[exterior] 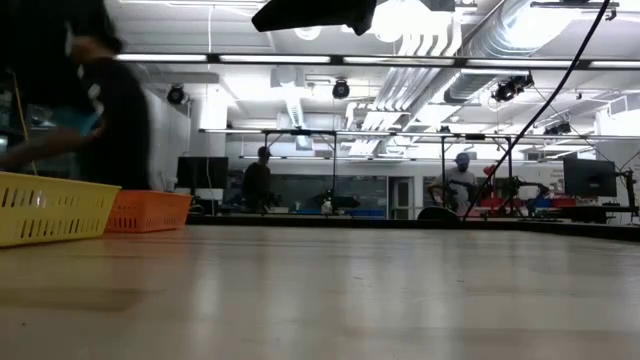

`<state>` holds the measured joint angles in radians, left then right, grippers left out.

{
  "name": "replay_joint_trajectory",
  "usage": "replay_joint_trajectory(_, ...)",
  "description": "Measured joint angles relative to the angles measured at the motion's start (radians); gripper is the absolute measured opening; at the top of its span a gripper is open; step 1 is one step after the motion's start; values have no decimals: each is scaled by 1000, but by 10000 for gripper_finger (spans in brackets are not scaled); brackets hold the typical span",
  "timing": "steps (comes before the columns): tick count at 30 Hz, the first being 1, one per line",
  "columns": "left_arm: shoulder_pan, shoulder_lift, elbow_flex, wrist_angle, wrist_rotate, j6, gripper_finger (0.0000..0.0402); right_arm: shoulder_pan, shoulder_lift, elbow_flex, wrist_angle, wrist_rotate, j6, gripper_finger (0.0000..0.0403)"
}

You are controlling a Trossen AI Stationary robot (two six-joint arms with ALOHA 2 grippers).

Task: Pick & Place Office items
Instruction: Put the blue charger adapter into the yellow basket

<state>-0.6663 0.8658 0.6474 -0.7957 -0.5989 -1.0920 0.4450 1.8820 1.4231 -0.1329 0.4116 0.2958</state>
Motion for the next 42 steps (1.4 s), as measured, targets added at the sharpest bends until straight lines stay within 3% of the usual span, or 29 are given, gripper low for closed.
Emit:
replay_joint_trajectory(10, -118, 0, -114, -3, 26, -212, 135, 0, 0, -1, -22, -3, 1, 259)
replay_joint_trajectory(26, -259, 0, -125, -54, 52, -483, 136, 0, 1, -1, -39, -29, 48, 259)
replay_joint_trajectory(42, -272, 2, -128, -88, 108, -585, 143, 0, 1, -1, -38, -51, 48, 259)
